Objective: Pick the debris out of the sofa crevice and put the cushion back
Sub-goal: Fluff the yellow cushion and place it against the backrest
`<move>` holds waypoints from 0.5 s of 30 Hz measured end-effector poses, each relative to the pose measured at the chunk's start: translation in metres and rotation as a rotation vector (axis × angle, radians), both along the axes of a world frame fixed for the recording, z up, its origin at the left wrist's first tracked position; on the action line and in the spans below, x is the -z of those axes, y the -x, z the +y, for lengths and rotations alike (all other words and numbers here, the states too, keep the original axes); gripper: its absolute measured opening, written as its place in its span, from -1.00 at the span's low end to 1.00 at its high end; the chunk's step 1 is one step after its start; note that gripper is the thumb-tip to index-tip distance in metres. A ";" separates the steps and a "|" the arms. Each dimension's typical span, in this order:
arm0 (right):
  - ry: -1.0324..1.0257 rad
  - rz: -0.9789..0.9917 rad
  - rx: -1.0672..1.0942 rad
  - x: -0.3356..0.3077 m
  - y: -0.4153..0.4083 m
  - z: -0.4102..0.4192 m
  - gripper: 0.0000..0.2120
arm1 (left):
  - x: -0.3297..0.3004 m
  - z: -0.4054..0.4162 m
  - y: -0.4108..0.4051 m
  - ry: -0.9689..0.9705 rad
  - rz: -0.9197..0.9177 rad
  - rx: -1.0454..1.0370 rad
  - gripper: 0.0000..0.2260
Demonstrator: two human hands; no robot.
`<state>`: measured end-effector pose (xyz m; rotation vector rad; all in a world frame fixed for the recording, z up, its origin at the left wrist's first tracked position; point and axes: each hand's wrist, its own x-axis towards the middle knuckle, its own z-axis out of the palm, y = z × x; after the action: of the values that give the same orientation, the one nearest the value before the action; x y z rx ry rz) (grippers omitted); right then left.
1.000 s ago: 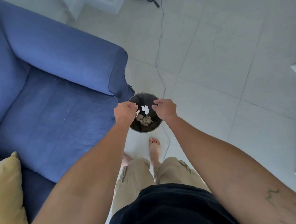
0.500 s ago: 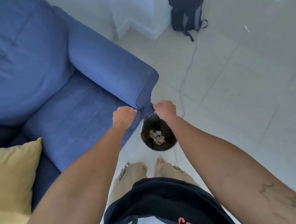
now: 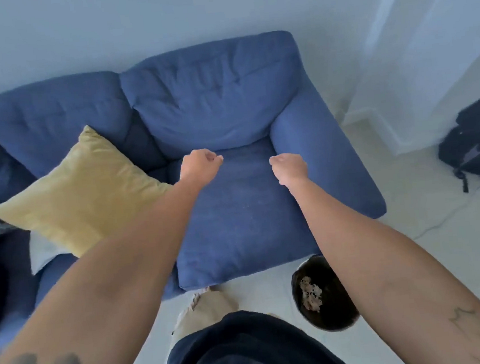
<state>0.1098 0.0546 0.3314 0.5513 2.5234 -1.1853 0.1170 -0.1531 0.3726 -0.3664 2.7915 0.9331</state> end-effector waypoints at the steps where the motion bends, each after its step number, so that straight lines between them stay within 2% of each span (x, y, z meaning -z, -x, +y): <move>1: 0.013 0.013 -0.024 -0.003 0.010 -0.020 -0.70 | -0.004 -0.022 0.003 0.018 0.019 -0.029 -0.86; 4: 0.058 0.057 -0.102 -0.010 0.034 -0.083 -0.72 | -0.007 -0.086 0.009 0.041 0.035 -0.132 -0.87; 9: 0.131 0.039 -0.177 -0.005 0.071 -0.192 -0.67 | 0.006 -0.190 0.014 -0.026 -0.004 -0.329 -0.63; 12: 0.111 0.024 -0.256 -0.001 0.089 -0.258 -0.65 | 0.021 -0.251 0.014 -0.072 -0.050 -0.460 -0.72; 15: 0.119 -0.003 -0.320 0.005 0.104 -0.321 -0.66 | 0.039 -0.311 0.011 -0.074 -0.110 -0.561 -0.55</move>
<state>0.0059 -0.2660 0.3261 0.1124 2.4025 -1.1977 0.1063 -0.4640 0.3332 -1.1893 2.5799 1.0712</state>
